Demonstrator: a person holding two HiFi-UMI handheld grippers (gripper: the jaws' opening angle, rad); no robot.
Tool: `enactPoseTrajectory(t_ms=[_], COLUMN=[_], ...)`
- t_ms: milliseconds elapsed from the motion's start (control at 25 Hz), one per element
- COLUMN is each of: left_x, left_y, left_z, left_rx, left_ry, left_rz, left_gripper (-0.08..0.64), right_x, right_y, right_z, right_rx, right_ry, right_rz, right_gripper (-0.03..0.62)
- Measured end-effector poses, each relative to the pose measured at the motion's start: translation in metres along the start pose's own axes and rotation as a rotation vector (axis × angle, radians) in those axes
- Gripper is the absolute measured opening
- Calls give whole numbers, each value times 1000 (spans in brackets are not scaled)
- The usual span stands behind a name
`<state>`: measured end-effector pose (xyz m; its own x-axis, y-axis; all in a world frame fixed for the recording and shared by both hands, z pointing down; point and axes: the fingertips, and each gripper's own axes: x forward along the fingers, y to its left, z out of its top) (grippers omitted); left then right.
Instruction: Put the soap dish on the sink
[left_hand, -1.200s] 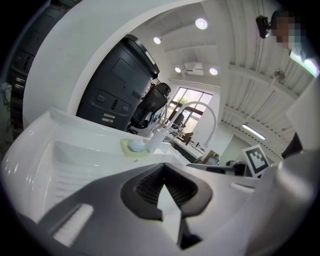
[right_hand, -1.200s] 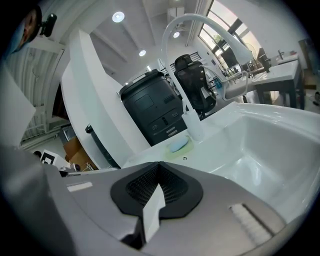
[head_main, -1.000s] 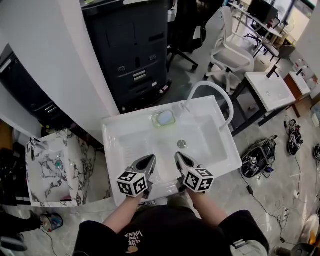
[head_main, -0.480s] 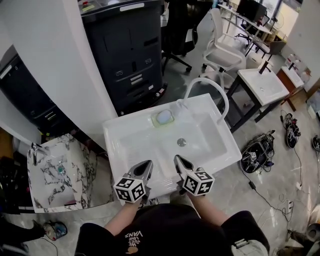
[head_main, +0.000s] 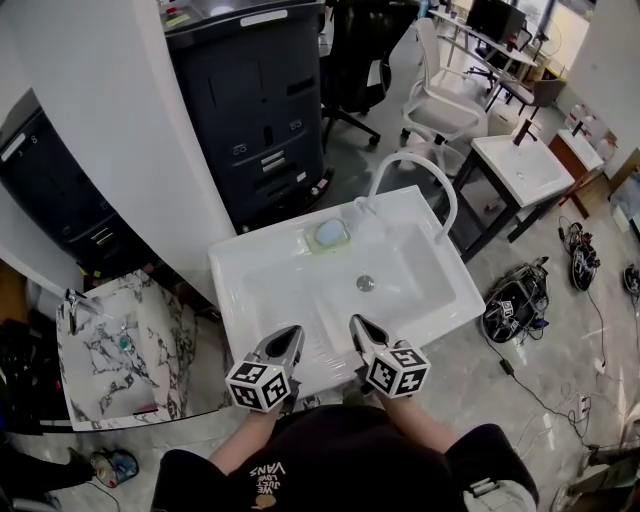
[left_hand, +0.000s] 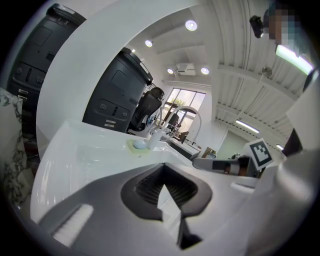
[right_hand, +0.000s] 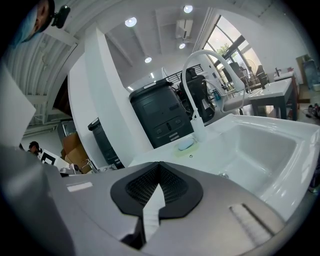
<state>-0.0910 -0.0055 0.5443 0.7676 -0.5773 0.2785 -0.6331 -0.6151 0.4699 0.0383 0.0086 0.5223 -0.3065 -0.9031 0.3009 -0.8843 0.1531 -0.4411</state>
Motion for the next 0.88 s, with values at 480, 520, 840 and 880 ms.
enactPoseTrajectory(t_ms=[480,520,840,880], left_x=[-3,-3,-4,-4], left_y=[2,2,8,9], left_z=[-2,-2,-1,-1], left_rx=[-1,-2,-18,-19], left_ry=[-3,-4,-10,-12], left_rz=[-8,-7,5,6], left_gripper=[52,52,52,52], right_x=[-2,-1,6,7], right_y=[5,5,5,5], right_z=[-8,-8,-4,-4], right_rx=[-10,-9,-13,-14], right_ry=[7,6,4,4], right_rz=[-13,-13,-18,-18], right_gripper=[2,2,2,2])
